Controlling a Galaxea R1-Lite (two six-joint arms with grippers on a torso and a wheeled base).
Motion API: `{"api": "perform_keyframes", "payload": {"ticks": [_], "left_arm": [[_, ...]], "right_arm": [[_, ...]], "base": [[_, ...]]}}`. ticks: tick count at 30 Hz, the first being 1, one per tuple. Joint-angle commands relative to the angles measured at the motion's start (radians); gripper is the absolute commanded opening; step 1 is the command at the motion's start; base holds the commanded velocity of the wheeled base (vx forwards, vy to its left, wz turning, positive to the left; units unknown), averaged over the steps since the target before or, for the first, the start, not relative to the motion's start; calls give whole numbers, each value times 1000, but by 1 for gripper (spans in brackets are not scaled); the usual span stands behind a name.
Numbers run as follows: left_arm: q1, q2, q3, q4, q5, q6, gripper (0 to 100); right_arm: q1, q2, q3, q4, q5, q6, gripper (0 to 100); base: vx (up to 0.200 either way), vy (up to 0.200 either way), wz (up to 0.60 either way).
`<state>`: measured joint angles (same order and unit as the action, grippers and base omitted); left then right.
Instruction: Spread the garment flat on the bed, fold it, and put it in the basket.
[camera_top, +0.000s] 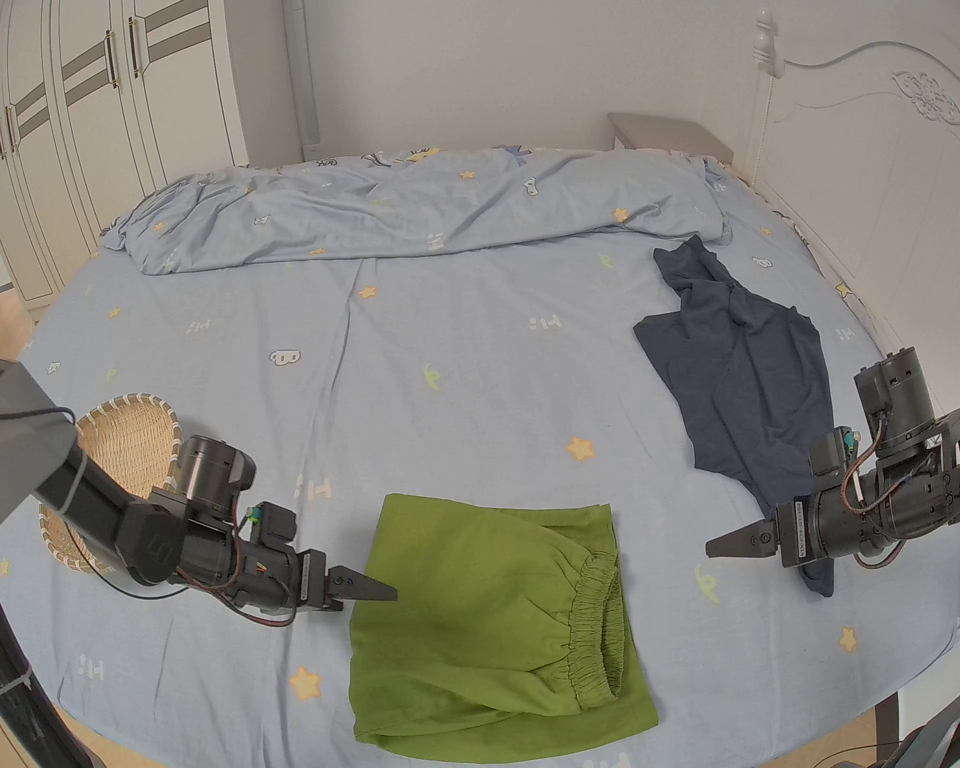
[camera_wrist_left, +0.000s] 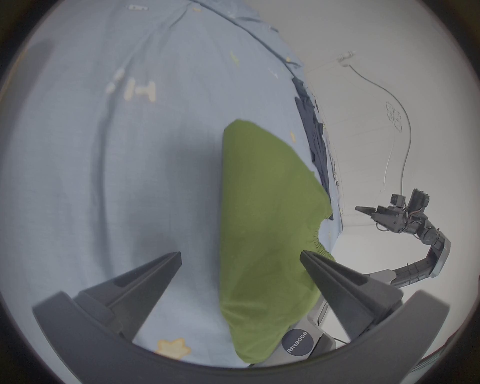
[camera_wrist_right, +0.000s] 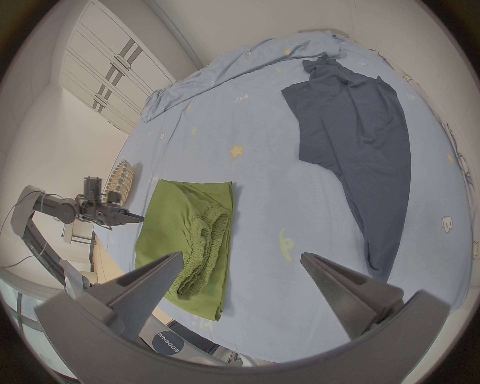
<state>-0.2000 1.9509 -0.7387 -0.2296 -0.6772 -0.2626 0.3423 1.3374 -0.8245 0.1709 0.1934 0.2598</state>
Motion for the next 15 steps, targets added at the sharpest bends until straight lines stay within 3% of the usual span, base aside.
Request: {"api": "perform_keyframes", "payload": {"ticks": [1,8,15], "left_arm": [[-56,112,-14,-39,-4,-18,100],[-122,118,-37,-91,-5,-69,100],[-197,123,-37,-151,-7,-184,100]], "right_arm": [[9,-12,4,-1,0,-1,100],[7,-9,4,-1,0,-1,100],[6,-7,4,-1,0,-1,100]], "base": [[0,0,0],[0,0,0],[0,0,0]]}}
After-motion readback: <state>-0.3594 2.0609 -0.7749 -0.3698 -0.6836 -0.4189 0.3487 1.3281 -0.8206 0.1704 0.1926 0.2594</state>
